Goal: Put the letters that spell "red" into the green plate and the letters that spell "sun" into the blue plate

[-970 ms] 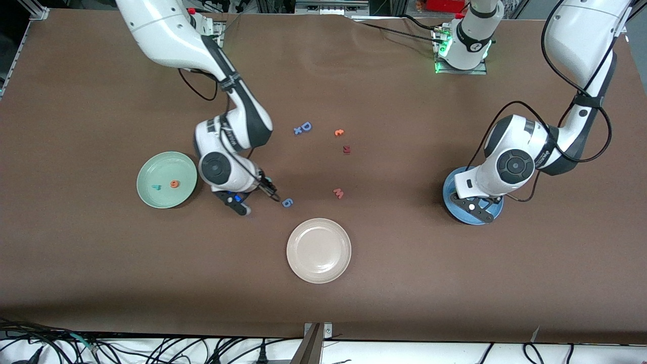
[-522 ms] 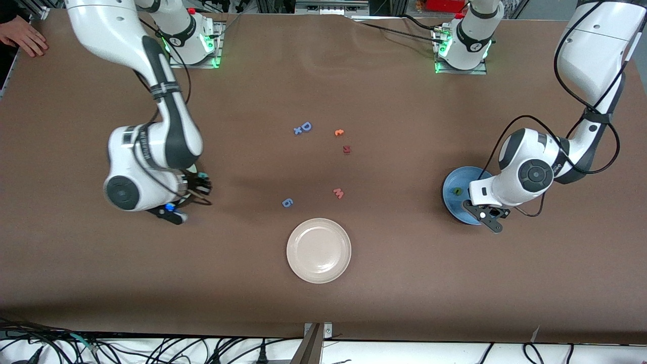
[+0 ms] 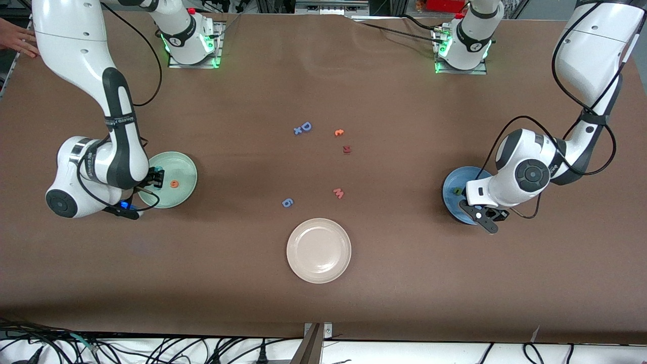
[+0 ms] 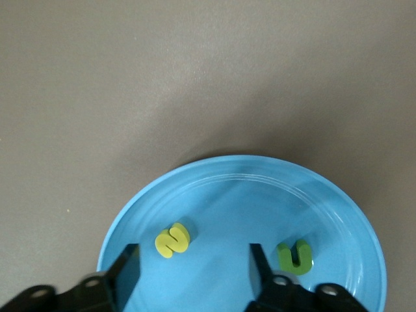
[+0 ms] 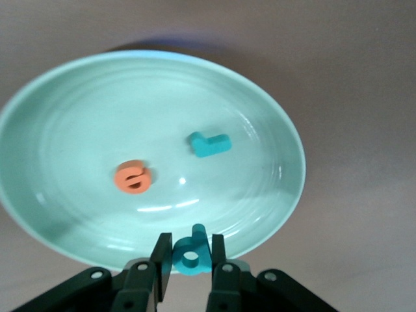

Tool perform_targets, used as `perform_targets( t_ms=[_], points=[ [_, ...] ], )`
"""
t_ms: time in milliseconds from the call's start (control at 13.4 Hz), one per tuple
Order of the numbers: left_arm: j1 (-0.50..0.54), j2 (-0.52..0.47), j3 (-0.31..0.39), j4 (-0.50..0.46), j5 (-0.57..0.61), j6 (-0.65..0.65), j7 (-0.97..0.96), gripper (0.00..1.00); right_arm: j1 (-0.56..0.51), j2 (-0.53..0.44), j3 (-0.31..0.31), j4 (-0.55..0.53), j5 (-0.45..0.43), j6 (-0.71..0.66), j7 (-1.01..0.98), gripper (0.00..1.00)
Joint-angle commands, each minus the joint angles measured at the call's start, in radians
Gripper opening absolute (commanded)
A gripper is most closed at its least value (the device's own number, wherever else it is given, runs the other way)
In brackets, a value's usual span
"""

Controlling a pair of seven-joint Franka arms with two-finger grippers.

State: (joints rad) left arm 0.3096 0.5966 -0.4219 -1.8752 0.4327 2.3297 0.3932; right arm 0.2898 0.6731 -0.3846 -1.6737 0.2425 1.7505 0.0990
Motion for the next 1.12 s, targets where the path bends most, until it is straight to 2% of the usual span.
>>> perform_targets(
  t_ms=[0,75,149,299,522,746,1045],
  points=[
    [0.000,-0.052,-0.029,0.008,0.026,-0.068,0.015,1.00,0.012,-0.012,0.004,-0.038,0.015,0.041,-0.015,0.45],
    [0.002,-0.076,-0.061,0.010,0.017,-0.108,0.003,1.00,0.012,-0.013,0.004,-0.037,0.015,0.043,-0.015,0.83],
    [0.002,-0.104,-0.080,0.011,0.008,-0.148,-0.002,1.00,0.012,-0.021,0.004,-0.032,0.015,0.041,-0.013,0.97],
    [0.003,-0.164,-0.106,0.014,-0.012,-0.226,-0.007,1.00,0.012,-0.055,0.004,-0.024,0.017,0.030,-0.013,0.99],
    [0.000,-0.268,-0.110,0.027,-0.164,-0.335,-0.010,1.00,0.014,-0.156,0.003,-0.005,0.015,0.003,-0.015,0.99],
    [0.000,-0.291,-0.141,0.187,-0.222,-0.591,-0.048,1.00,0.014,-0.252,0.003,0.038,0.009,-0.025,-0.013,1.00],
    [0.000,-0.294,-0.230,0.431,-0.227,-0.901,-0.272,1.00,0.020,-0.371,0.013,0.058,0.011,-0.037,-0.016,1.00]
  ],
)
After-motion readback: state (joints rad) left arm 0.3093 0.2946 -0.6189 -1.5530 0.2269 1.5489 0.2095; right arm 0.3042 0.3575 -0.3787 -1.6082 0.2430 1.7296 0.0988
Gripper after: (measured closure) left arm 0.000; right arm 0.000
